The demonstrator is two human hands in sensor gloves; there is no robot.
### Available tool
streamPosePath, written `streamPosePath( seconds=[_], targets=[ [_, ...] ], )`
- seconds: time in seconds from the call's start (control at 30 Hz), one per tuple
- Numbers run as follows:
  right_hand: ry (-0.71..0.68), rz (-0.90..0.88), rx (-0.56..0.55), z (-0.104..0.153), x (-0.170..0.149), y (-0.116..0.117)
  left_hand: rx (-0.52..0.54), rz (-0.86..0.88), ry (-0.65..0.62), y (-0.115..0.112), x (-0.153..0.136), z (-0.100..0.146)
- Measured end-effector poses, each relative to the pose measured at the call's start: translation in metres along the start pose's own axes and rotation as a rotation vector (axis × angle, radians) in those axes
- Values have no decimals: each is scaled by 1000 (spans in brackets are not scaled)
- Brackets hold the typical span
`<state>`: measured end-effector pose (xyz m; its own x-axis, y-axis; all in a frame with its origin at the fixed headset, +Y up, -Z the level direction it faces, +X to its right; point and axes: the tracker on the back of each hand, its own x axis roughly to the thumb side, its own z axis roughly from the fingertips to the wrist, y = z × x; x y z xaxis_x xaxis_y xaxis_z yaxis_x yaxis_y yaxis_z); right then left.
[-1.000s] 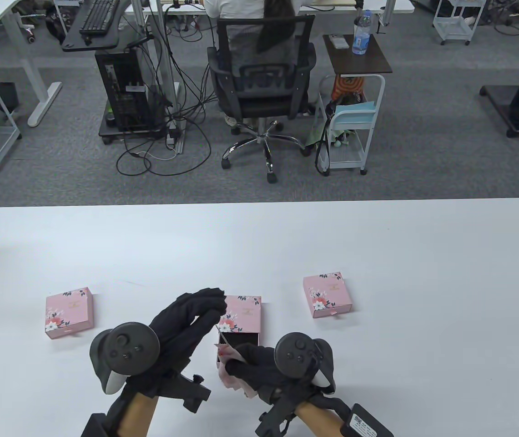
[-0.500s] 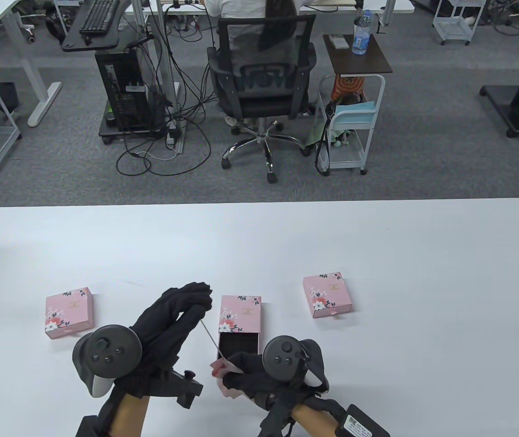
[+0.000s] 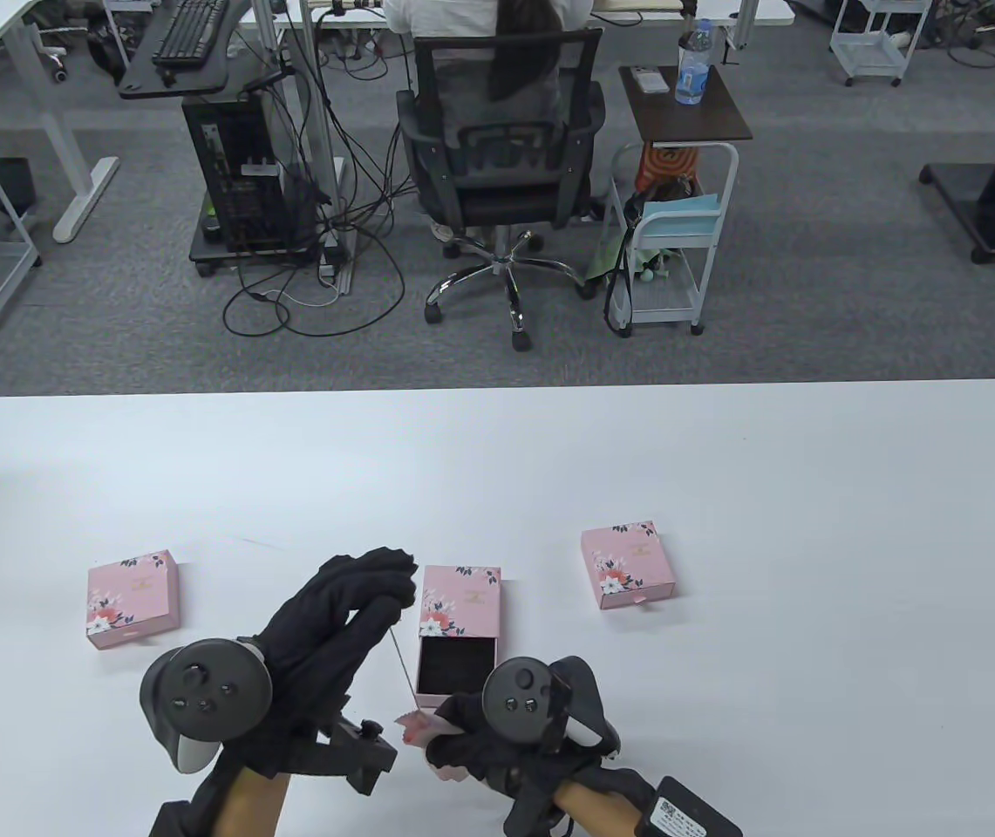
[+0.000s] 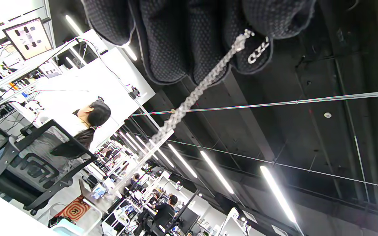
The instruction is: Dust necklace
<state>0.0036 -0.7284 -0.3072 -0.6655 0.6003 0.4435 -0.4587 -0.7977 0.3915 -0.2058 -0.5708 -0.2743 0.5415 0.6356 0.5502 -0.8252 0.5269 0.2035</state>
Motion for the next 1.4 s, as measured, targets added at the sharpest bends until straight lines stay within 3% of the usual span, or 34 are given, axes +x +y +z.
streamPosePath(
  seconds=[0.2, 0.5, 0.67, 0.8, 0.93, 1.03, 1.2, 1.4],
  targets=[
    [113, 136, 97, -4, -5, -7, 18, 13, -7, 5, 1, 1],
    [535, 338, 75, -4, -48, -37, 9, 11, 29, 1, -7, -2],
    [664, 304, 130, -6, -74, -35, 2, 5, 30, -1, -7, -2],
    [725, 287, 49, -6, -81, -41, -23, -4, 22, -7, -3, -2],
    [663, 297, -94, 1, -71, -54, -46, -31, 11, -13, 2, -6],
    [535, 281, -162, 5, -52, -60, -65, -29, 14, -16, 6, -10],
    [287, 356, -136, 11, -10, -53, -68, -62, 8, -15, 16, -15],
    [72, 232, -138, 10, 18, -32, -71, -69, -10, -14, 27, -17]
  ],
)
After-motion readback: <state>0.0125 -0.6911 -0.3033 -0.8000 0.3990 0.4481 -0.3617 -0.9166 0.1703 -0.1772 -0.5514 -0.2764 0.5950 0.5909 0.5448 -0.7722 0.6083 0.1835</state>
